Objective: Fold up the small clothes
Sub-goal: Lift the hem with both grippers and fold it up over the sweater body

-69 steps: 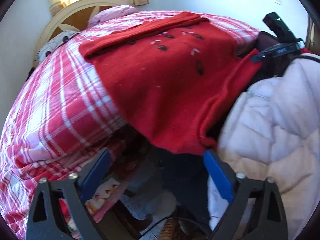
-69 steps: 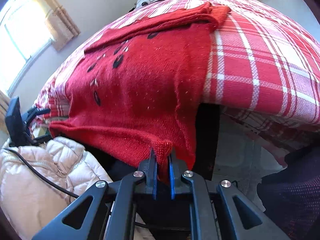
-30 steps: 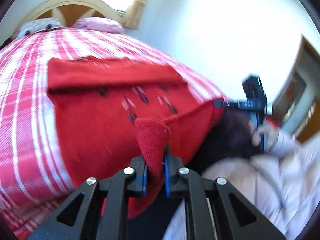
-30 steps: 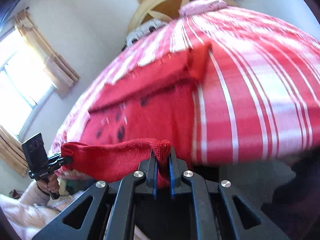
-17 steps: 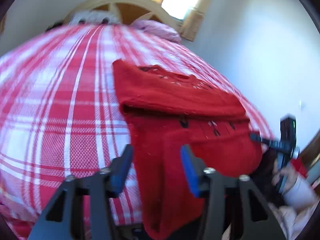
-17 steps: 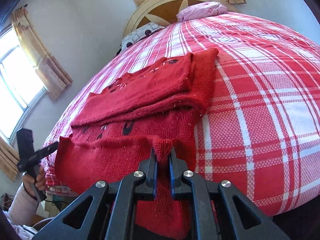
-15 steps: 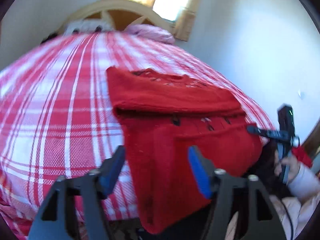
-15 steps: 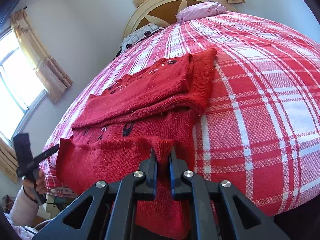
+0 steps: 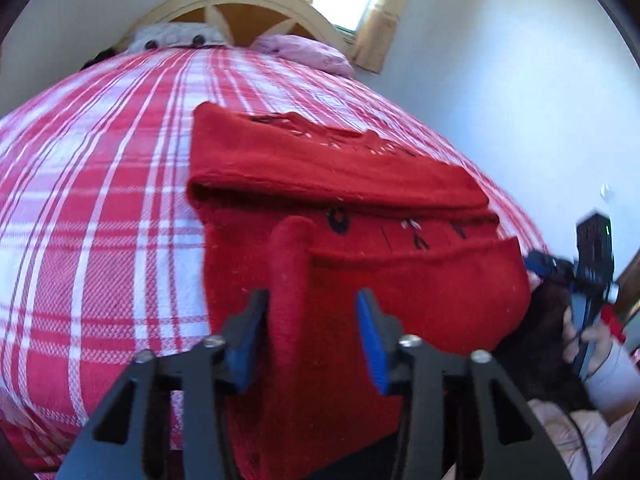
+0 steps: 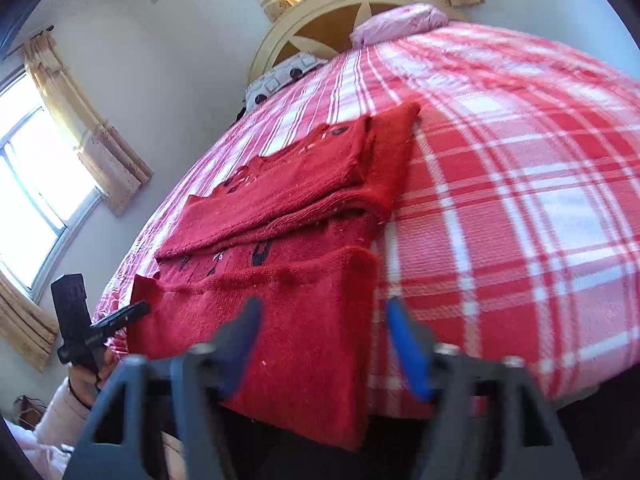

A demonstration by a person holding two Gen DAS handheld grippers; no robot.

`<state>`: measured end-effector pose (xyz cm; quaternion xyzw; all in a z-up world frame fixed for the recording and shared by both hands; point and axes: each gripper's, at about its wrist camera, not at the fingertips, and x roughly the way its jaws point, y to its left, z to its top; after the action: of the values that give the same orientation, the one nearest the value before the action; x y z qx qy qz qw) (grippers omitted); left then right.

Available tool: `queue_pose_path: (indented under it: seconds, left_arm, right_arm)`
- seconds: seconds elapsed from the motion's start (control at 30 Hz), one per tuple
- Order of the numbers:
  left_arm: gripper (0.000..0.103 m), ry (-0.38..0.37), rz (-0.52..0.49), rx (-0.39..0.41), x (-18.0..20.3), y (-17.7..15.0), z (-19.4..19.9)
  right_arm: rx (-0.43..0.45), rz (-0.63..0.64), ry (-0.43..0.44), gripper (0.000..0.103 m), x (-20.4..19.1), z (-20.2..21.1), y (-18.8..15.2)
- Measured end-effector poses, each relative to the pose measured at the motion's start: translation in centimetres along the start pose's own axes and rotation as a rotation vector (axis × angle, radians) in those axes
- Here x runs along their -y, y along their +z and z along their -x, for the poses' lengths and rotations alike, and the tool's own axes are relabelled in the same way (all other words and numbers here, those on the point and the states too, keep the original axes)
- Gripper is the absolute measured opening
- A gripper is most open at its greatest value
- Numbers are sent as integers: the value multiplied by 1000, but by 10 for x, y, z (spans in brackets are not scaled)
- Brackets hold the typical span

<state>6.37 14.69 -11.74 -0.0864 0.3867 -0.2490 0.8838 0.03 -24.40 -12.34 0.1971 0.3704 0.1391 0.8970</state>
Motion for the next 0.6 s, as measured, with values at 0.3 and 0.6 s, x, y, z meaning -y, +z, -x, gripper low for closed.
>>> queue_pose_path:
  seconds: [0.3,0.6]
  left_arm:
    - [43,24,-33,10,13,-2,-5]
    - [12,61,-59,40,14,-6,-6]
  right_arm:
    - [-22,140,-83,69,-22,-19,-2]
    - [10,274,-303,18,-44,-22,-8]
